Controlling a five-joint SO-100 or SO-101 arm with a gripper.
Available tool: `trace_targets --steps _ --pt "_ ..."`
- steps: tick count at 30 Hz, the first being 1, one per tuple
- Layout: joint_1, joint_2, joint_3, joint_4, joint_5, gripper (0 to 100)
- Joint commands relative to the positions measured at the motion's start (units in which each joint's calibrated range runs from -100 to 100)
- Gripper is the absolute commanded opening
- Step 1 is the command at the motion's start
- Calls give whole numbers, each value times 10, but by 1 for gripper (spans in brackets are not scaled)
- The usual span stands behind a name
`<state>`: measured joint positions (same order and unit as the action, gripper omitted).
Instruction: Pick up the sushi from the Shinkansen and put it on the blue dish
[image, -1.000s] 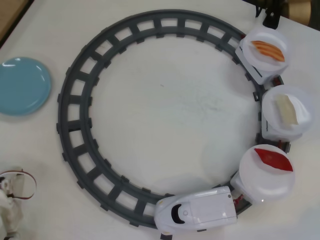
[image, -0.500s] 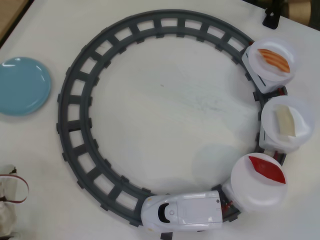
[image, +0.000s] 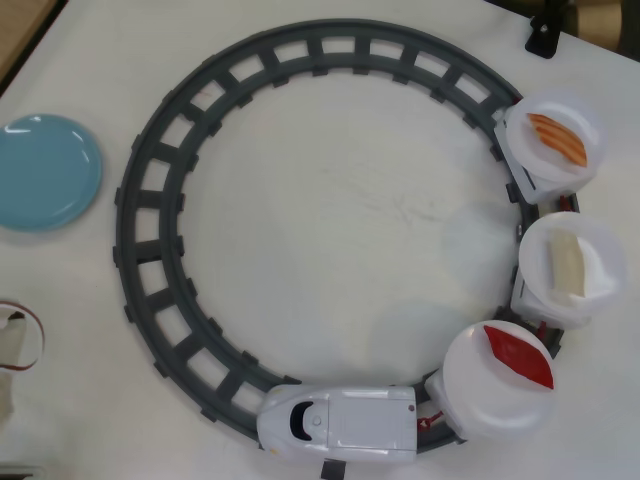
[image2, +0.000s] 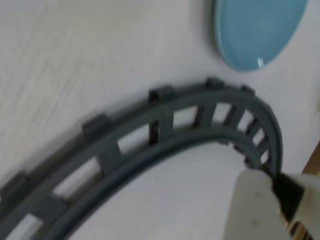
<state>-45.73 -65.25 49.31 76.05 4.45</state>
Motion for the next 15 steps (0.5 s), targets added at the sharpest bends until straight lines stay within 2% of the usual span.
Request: trace_targets --steps 1,15 --pt "41 57 -76 -6 -1 4" --pt "158 293 -314 28 -1 4"
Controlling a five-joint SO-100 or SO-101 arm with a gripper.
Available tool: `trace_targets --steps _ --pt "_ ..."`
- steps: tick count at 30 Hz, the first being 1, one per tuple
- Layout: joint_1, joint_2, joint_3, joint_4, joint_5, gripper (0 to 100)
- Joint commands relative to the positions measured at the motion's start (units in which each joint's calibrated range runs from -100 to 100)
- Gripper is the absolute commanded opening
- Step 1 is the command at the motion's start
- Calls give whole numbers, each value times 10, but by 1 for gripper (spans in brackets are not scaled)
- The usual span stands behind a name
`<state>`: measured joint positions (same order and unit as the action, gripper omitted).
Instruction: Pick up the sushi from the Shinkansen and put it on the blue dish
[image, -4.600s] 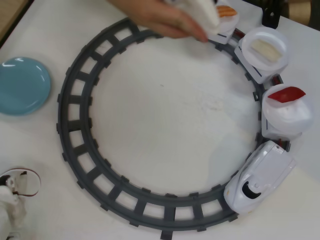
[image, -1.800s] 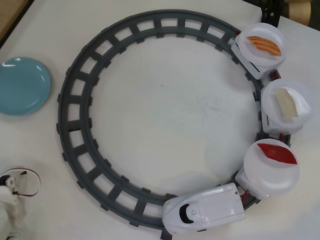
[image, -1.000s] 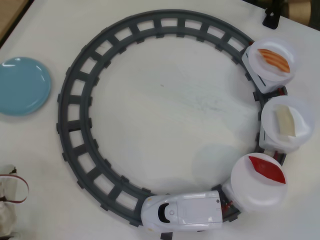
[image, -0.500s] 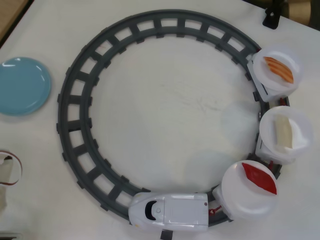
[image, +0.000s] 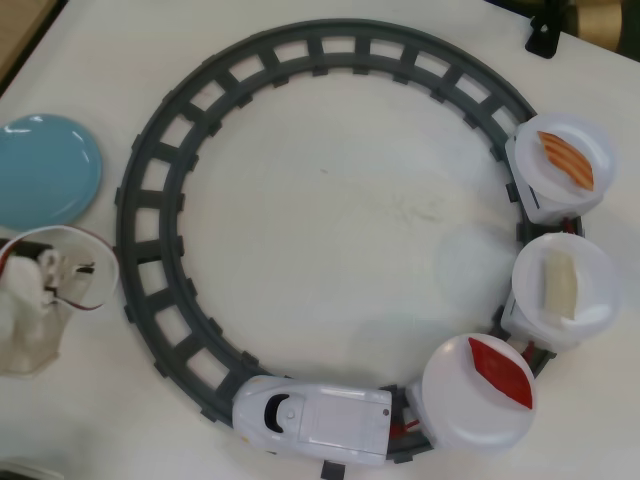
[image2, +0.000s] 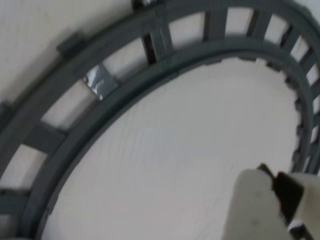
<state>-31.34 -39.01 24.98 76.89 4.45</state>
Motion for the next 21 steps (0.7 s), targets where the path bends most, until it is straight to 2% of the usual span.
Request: trace_targets --steps 1,6,21 --pt "14 45 -89 37 0 4" --pt "20 100 -188 108 0 4" --pt "135 195 -313 140 0 4"
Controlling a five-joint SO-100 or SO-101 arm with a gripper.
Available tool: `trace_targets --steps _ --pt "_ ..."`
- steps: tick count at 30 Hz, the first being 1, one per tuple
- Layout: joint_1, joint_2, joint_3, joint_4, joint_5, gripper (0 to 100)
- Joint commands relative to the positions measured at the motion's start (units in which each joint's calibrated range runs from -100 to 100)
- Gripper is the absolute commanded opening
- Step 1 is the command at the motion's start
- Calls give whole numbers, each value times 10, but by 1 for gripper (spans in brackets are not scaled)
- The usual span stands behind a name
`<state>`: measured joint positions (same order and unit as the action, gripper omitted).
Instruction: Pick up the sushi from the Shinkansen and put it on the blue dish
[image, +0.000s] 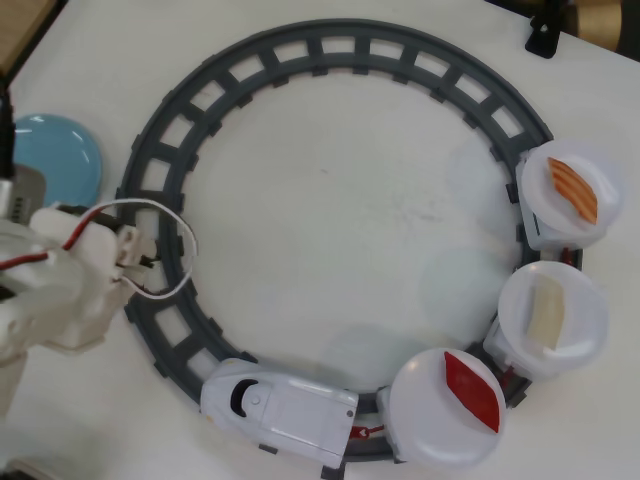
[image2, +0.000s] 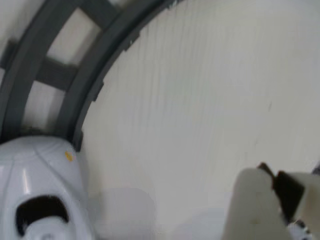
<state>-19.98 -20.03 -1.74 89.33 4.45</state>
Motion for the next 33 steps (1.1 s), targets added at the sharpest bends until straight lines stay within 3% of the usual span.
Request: trace_targets --steps 1,13,19,22,33 --pt "26 11 -58 29 0 4" --pt "114 83 -165 98 -4 4" --pt "162 90 -161 98 -4 20" --pt "179 90 -160 98 -5 22" --pt "244 91 -156 99 -77 23"
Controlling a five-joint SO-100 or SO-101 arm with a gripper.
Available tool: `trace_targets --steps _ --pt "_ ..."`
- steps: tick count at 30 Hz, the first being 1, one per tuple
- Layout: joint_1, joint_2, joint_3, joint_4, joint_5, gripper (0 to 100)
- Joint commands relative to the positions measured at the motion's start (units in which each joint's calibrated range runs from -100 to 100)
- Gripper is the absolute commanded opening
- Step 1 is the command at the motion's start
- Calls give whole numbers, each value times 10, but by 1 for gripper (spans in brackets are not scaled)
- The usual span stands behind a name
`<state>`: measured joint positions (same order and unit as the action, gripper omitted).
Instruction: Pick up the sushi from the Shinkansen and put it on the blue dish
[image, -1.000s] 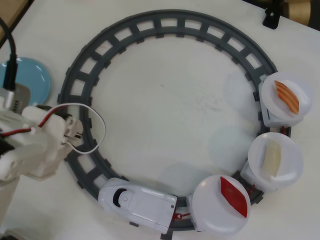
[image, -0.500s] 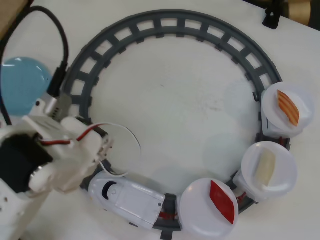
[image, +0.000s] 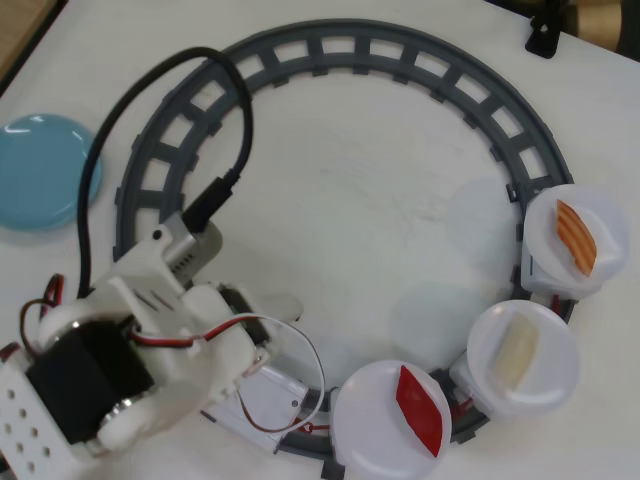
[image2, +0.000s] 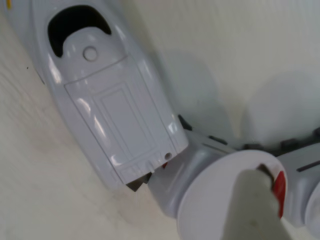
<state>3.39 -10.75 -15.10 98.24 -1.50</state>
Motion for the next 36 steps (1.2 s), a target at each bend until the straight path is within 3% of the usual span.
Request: trace_targets --steps 1,10,17,25,27,36 --pt "10 -2 -22 10 -24 23" --pt "8 23 75 8 -70 22" --pt "14 49 30 9 -68 22" --pt "14 55 17 9 32 23" --pt "28 57 26 6 36 23" --pt "82 100 17 5 -55 23"
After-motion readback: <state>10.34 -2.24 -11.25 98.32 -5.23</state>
